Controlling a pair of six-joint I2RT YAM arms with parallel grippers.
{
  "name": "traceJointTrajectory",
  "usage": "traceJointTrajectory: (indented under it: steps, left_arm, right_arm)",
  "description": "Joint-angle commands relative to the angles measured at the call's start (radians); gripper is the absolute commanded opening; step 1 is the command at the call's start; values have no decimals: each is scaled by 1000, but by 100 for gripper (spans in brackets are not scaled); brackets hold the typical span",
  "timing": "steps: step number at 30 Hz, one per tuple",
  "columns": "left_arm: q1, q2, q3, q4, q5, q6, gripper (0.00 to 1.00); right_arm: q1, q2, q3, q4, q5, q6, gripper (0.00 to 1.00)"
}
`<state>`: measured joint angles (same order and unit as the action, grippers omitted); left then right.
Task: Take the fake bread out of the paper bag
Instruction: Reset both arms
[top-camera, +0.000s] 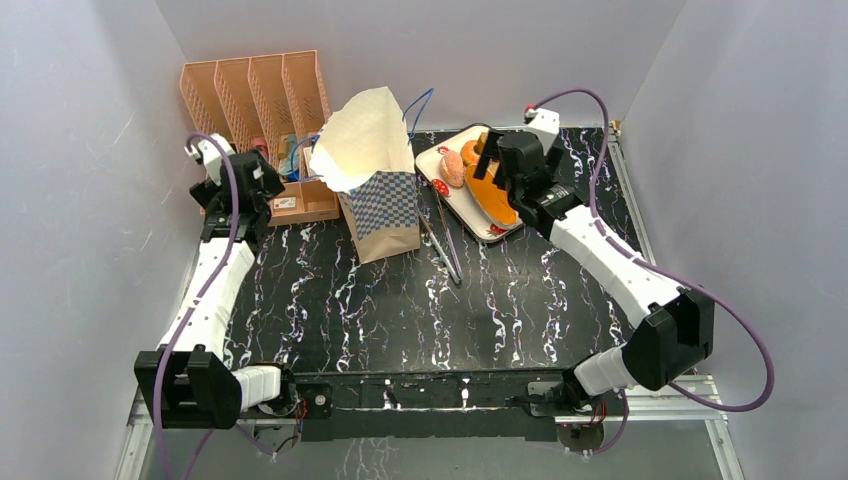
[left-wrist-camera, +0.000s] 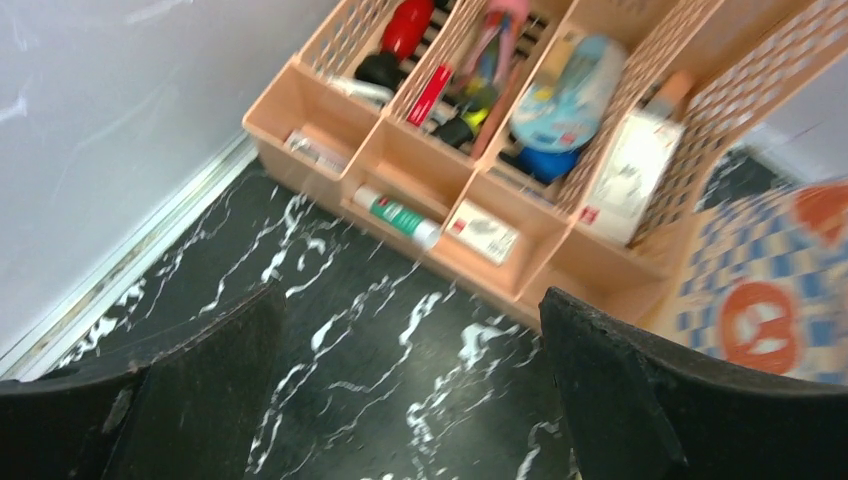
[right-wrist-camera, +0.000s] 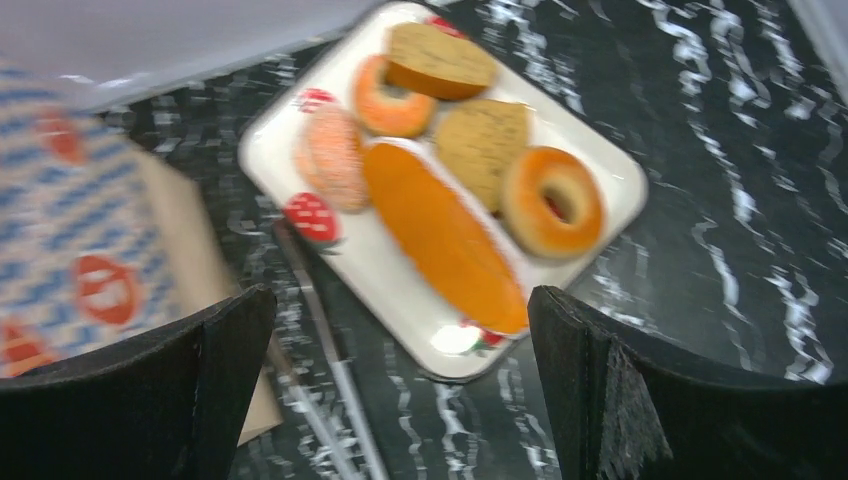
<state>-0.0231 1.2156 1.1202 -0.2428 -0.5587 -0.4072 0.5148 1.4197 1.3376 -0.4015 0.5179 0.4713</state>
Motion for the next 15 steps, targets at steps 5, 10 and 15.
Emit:
traceJointTrajectory:
  steps: [5, 10, 15]
  left_arm:
    - [9, -128, -223, 106, -51, 40, 98]
    - [9, -192, -277, 112, -44, 71, 98]
    - [11, -210, -280, 87, -43, 65, 98]
  right_arm:
    - [-122, -41, -125, 67, 93, -29, 98]
    - [-123, -35, -149, 76, 81, -3, 98]
    - [-124, 15, -106, -26, 123, 55, 98]
